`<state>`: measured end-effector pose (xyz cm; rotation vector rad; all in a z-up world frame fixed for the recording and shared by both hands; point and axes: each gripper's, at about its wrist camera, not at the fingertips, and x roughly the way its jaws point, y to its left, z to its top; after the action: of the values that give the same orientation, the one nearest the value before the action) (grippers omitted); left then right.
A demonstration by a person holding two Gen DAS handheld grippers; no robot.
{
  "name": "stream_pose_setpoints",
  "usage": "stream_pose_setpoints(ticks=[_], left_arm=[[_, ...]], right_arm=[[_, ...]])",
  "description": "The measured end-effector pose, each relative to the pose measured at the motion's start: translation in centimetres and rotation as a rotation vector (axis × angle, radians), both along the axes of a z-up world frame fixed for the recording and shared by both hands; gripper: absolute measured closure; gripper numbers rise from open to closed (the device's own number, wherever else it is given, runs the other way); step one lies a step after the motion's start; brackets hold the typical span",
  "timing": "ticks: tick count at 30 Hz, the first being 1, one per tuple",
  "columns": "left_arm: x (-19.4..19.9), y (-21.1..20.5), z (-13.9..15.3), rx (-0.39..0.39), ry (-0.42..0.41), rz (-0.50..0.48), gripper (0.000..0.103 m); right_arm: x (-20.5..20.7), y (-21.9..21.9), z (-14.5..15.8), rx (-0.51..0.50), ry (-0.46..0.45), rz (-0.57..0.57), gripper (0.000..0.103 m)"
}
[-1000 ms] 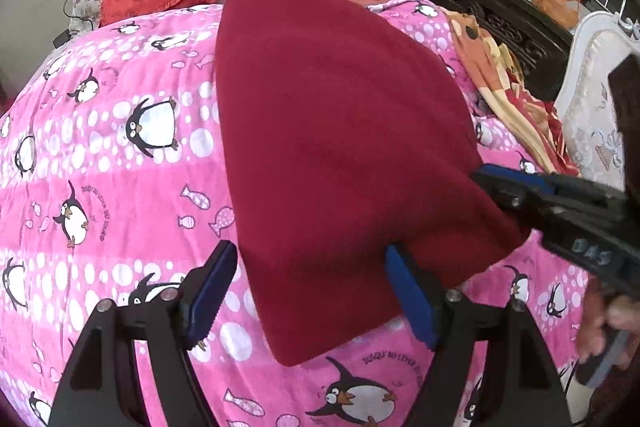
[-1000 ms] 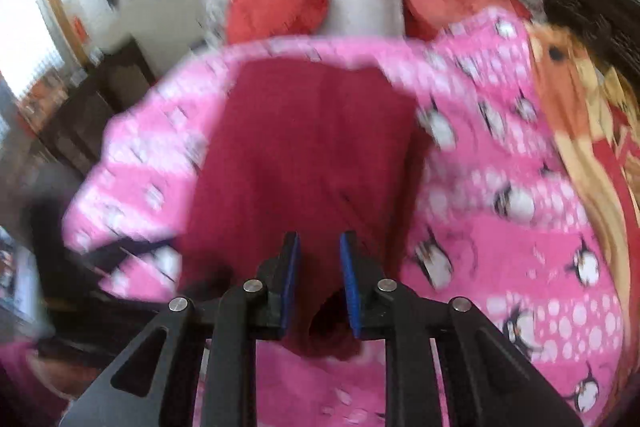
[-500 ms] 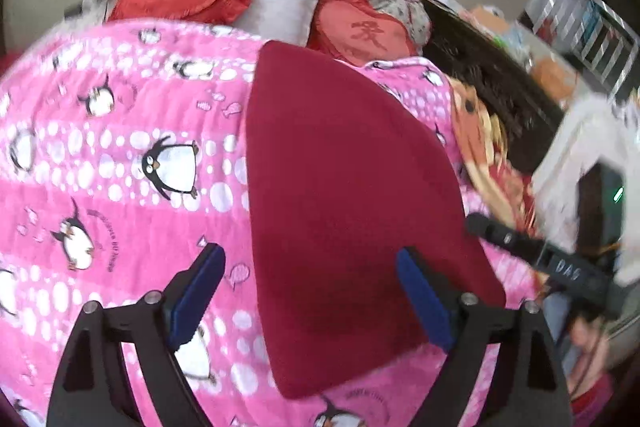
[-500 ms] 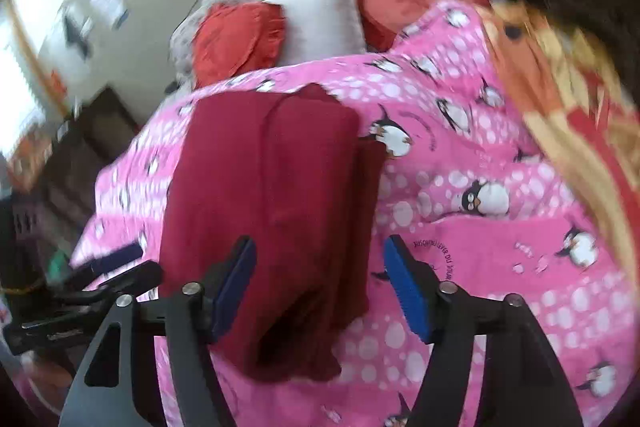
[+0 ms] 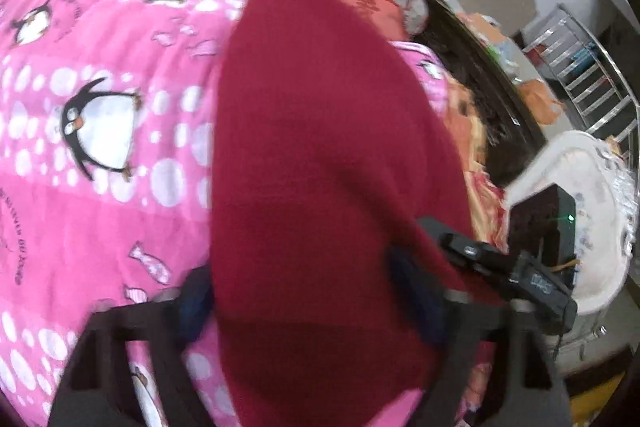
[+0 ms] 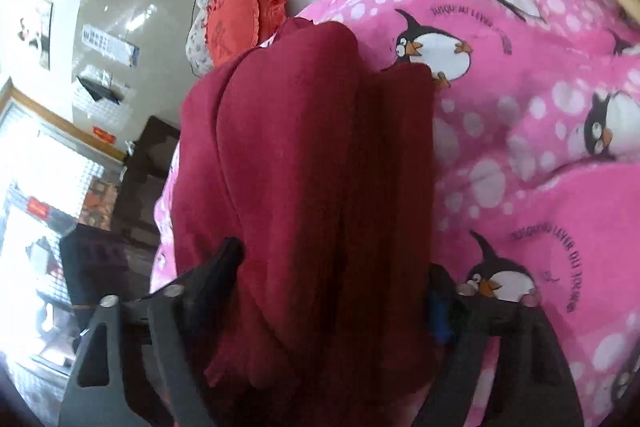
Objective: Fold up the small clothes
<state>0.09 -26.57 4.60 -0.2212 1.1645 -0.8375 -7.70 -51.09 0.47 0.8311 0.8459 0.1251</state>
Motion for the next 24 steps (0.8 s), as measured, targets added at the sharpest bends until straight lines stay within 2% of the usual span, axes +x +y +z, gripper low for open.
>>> stream_pose_setpoints(ticks=[1, 3, 8, 10, 13, 15, 17, 19, 21, 24], left_arm=[[-0.4, 0.1, 0.7, 0.010, -0.019, -0.009, 0.038], [-1.0, 0.2, 2.1, 0.023, -0.054, -0.041, 0.047], [-4.1, 2.9, 5.8, 0.044, -0.091, -0.083, 0.048], [-5.9, 4.7, 6.7, 0.076, -0.103, -0.090, 0.048], [-8.2, 6.8, 6.2, 0.137, -0.098, -0.084, 0.048], [-9.5, 7.5, 4.5, 0.196, -0.079, -0.099, 0.048], [-10.2, 7.9, 2.7, 0.239, -0.046, -0.101, 0.047], [-10.9, 8.5, 2.0, 0.244, -0.080, -0.065, 0.042], [-11.2, 8.7, 2.6, 0.252, -0.114, -0.046, 0.041], [-11.5, 9.0, 3.5, 0.278, -0.153, 0.002, 0.039]], right_arm=[[-0.2, 0.2, 0.5, -0.019, -0.004, -0.003, 0.066], [-0.6, 0.8, 1.7, -0.056, -0.012, -0.002, 0.078], [-2.7, 2.5, 5.4, -0.056, -0.061, 0.041, 0.081], [-3.8, 3.8, 6.4, -0.055, -0.075, 0.074, 0.081], [-5.5, 6.2, 6.3, -0.035, -0.072, 0.126, 0.080], [-5.9, 7.7, 5.5, -0.061, -0.042, 0.155, 0.075], [-6.4, 9.2, 3.9, -0.106, 0.037, 0.169, 0.074], [-7.4, 10.1, 2.8, -0.174, 0.117, 0.156, 0.074], [-8.8, 10.4, 3.5, -0.224, 0.102, 0.129, 0.074], [-11.0, 11.1, 6.8, -0.353, 0.050, 0.081, 0.074]])
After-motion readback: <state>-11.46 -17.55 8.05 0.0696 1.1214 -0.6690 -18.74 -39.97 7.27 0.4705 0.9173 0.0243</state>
